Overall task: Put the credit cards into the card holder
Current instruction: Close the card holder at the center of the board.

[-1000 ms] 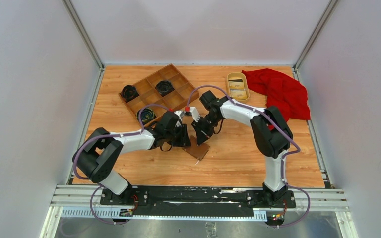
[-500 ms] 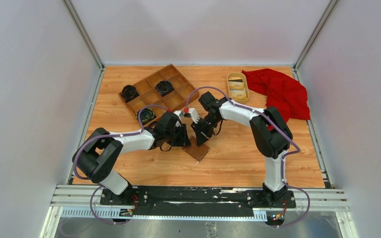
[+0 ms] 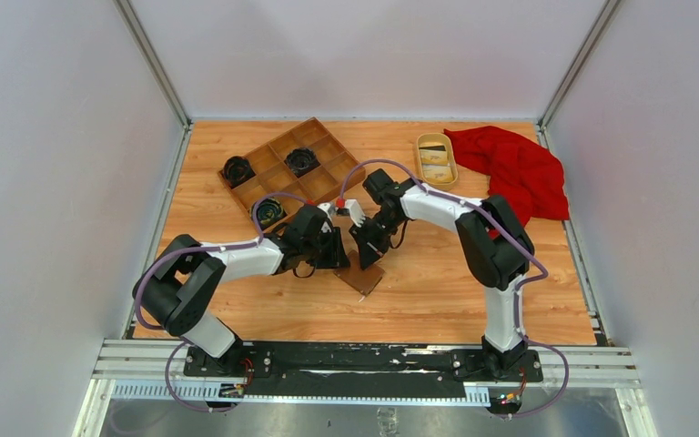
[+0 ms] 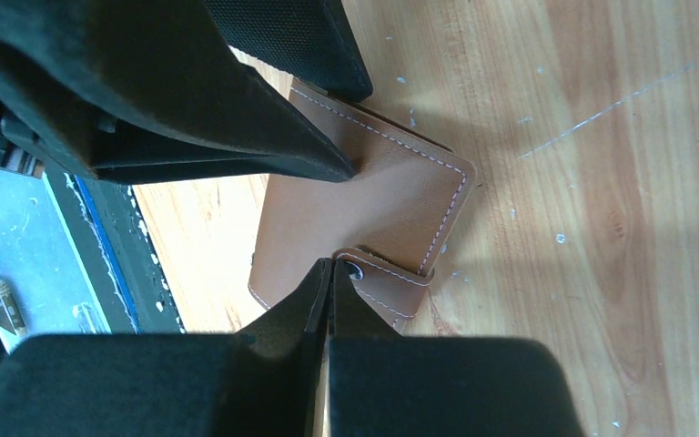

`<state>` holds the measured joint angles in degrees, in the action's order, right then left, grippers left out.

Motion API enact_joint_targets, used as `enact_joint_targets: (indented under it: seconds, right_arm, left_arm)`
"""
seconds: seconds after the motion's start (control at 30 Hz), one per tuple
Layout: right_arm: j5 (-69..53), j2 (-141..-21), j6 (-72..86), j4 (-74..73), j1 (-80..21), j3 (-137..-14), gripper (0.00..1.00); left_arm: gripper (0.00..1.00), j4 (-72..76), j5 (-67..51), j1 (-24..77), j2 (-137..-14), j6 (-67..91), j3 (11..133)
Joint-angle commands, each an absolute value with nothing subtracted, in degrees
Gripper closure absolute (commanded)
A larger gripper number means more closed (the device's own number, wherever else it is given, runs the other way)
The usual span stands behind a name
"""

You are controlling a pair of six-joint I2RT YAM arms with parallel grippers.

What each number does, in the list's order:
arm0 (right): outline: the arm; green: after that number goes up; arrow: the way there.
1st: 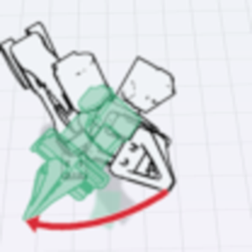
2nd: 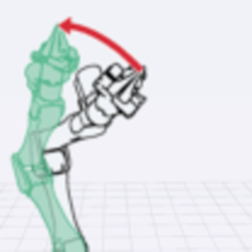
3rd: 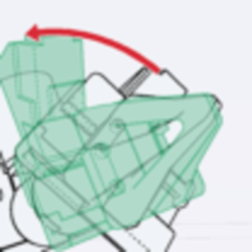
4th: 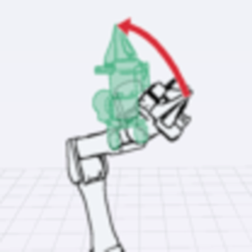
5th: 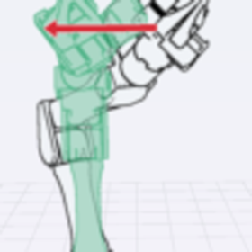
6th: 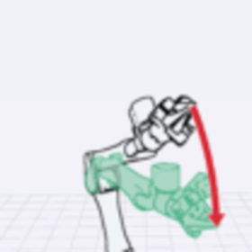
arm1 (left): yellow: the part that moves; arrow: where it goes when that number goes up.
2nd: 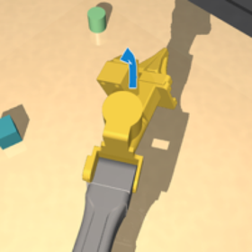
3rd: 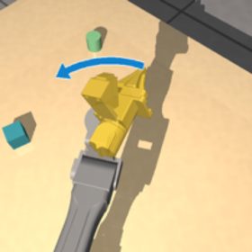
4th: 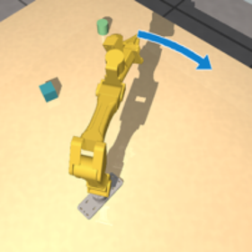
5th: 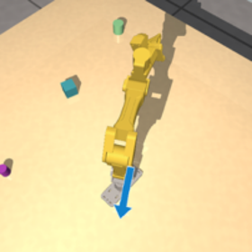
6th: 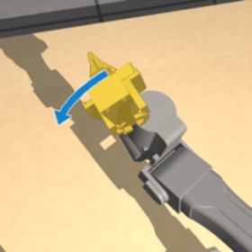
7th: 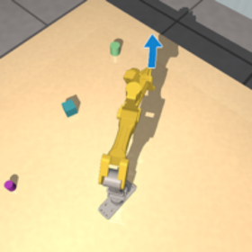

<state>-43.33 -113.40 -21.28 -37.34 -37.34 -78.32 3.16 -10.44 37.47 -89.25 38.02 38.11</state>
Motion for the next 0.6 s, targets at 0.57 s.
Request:
enact_joint_targets:
  seconds: [0.57]
  right_arm:
    - [-47.72,-124.39,-17.17,-38.70,-35.41,-78.89,1.00]
  left_arm:
    - [0.63,1.67,-9.32,38.58,-91.85,32.70,34.98]
